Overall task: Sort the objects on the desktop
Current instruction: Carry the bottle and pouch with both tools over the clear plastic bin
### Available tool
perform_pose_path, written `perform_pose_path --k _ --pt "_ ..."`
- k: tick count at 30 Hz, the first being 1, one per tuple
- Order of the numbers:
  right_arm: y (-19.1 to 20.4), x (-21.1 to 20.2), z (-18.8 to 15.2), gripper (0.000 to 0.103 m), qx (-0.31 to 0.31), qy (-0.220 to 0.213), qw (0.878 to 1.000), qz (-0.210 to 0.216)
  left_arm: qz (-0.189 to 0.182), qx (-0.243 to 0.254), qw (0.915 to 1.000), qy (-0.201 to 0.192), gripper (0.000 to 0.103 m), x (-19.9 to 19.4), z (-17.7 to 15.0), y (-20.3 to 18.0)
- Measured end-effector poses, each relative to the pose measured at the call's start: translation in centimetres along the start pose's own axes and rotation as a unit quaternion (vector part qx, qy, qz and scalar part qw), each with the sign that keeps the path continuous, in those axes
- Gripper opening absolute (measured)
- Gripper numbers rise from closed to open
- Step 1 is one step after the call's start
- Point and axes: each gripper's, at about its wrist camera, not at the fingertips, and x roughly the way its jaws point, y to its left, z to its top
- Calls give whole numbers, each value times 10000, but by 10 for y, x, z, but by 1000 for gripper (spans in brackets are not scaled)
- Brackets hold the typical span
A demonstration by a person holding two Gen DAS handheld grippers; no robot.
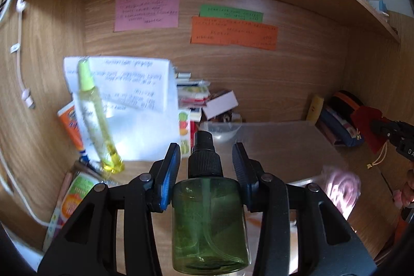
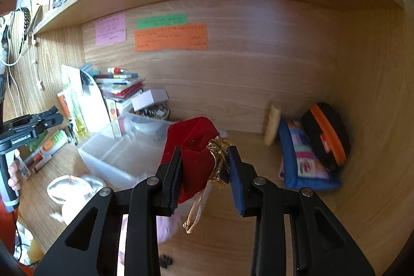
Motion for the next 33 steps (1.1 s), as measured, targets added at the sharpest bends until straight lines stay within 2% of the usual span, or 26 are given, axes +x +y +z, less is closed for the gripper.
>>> perform_pose_path --k 6,15,23,26,33 --pt "6 16 23 30 -32 -67 9998 190 -181 77 9998 7 41 16 20 -9" --pt "23 49 44 30 -289 96 9988 378 -527 206 9983 156 41 47 46 -30" --pt "39 81 48 30 -476 293 9971 515 -646 336 9967 348 41 83 56 -48" --pt "40 96 40 30 -398 452 9962 630 -739 348 9954 507 41 99 52 -51" --pt "36 133 18 30 -299 1053 9914 725 -909 325 9877 1228 41 136 31 -47"
